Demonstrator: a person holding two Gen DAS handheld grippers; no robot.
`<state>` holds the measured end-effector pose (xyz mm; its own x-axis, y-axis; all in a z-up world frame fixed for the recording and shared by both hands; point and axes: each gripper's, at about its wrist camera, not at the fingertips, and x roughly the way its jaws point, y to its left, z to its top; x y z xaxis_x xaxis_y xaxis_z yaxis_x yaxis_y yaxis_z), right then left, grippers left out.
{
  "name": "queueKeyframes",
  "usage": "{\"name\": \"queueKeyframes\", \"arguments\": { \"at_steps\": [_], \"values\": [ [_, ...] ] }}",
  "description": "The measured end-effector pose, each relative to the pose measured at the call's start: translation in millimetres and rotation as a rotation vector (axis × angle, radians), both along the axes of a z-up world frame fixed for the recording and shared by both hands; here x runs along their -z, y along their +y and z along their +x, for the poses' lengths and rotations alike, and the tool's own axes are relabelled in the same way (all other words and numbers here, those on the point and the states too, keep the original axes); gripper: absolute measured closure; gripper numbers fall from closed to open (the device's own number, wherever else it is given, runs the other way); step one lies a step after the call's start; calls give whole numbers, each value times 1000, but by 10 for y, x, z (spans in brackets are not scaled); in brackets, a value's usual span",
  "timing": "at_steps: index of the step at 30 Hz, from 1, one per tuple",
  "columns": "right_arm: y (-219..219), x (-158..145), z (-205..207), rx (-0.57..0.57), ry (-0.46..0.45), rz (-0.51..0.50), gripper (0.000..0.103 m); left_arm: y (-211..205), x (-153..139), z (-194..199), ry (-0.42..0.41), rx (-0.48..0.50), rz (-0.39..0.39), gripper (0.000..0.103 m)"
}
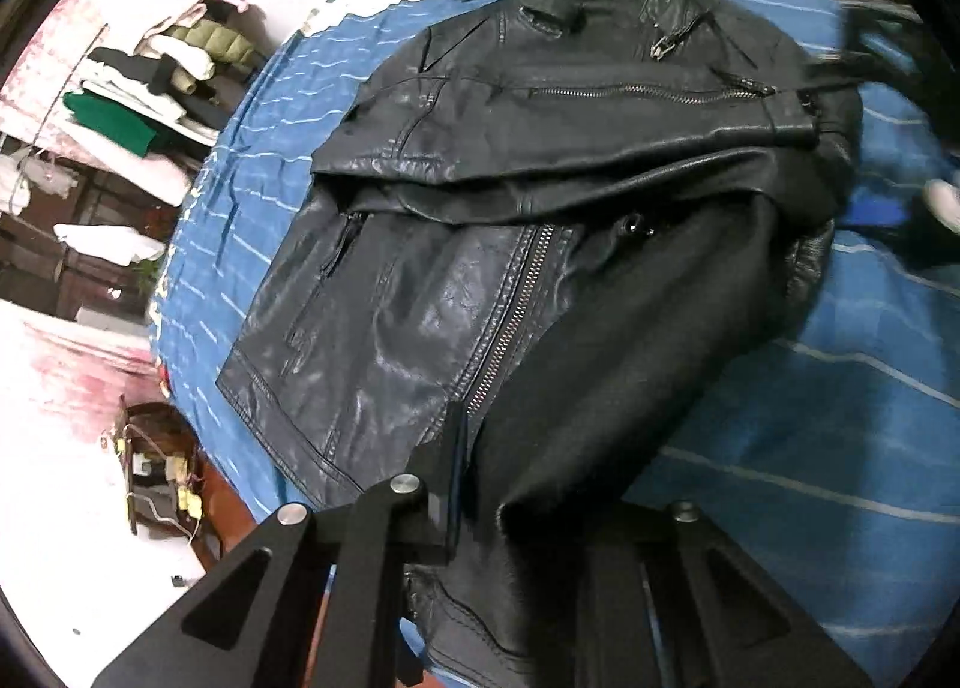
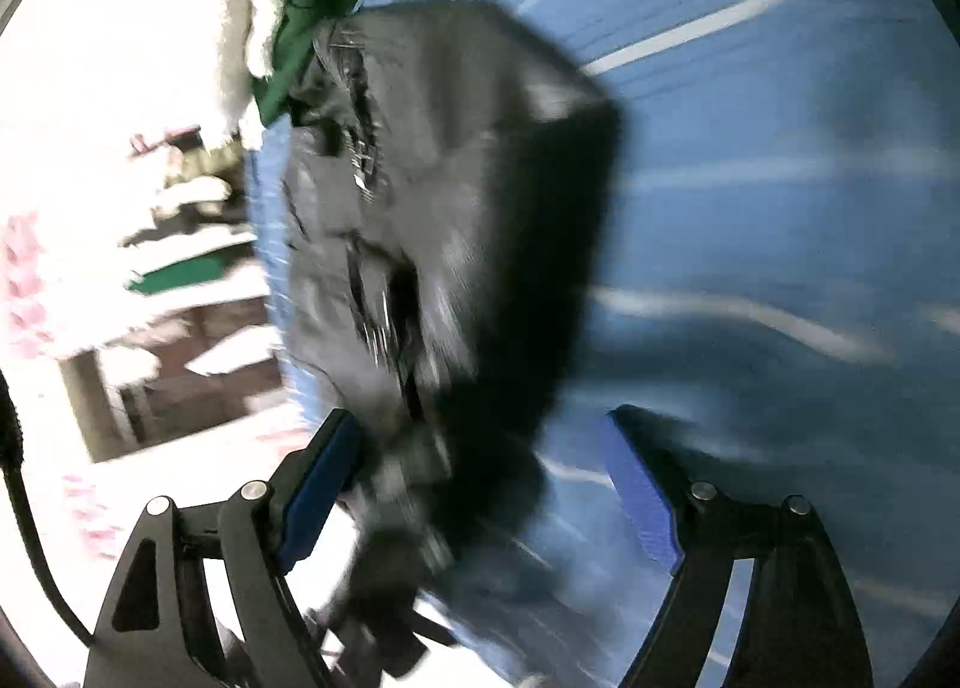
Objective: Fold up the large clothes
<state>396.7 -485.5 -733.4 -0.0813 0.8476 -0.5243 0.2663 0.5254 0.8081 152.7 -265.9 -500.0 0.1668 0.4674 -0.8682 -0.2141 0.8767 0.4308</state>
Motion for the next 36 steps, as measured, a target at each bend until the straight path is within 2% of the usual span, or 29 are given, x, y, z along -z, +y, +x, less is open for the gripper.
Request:
{"name": "queueKeyframes", "arguments": {
  "at_steps": [1,2,3,4,7,10,14,16,17,19,22,24,26,27,28,29,30,32,34,36],
  "values": [
    [40,33,16,33,23,-6,18,46,-15,4,2,9,-12,92],
    [85,30,49,80,34,-14,23,70,-32,0,4,19,-32,92],
    [113,-18,64,104,29,-10,36,101,-54,-9,8,30,-57,92],
    [132,-89,75,120,20,-18,68,159,-82,-17,8,37,-77,92],
    [240,-526,68,148,-14,-78,73,309,-292,-48,1,36,-174,92],
    [528,-1171,109,101,-76,-151,75,669,-525,-80,-8,10,-315,90],
    [1360,-1964,274,-17,-165,-294,75,1388,-753,-30,-38,-80,-466,88],
    [1756,-2141,352,-55,-176,-349,75,1757,-769,38,-53,-127,-510,87],
    [2089,-2225,436,-83,-190,-384,75,1926,-760,69,-70,-150,-529,87],
    [2603,-2232,589,-120,-200,-437,75,2332,-679,130,-106,-198,-540,86],
    [3250,-2071,746,-182,-200,-508,74,2924,-383,182,-113,-282,-575,81],
    [3751,-1779,816,-244,-188,-575,73,3223,-205,146,-109,-341,-618,75],
    [4153,-1445,898,-337,-165,-602,62,3493,-48,45,-100,-416,-665,70],
    [4330,-1288,934,-374,-156,-595,56,3576,-32,-15,-107,-440,-661,58],
    [4441,-1191,958,-402,-150,-584,40,3645,-45,-82,-114,-455,-643,37],
    [4502,-1142,959,-439,-153,-565,28,3699,-76,-143,-126,-462,-639,25],
    [4520,-1169,953,-461,-178,-537,25,3738,-108,-194,-144,-470,-643,11],
    [4398,-1293,937,-476,-236,-481,24,3747,-150,-264,-174,-484,-634,10],
    [4101,-1475,928,-459,-298,-446,21,3683,-61,-251,-163,-489,-621,10],
    [3581,-1667,942,-394,-370,-452,18,3656,134,-167,-133,-510,-586,10]
  ]
}}
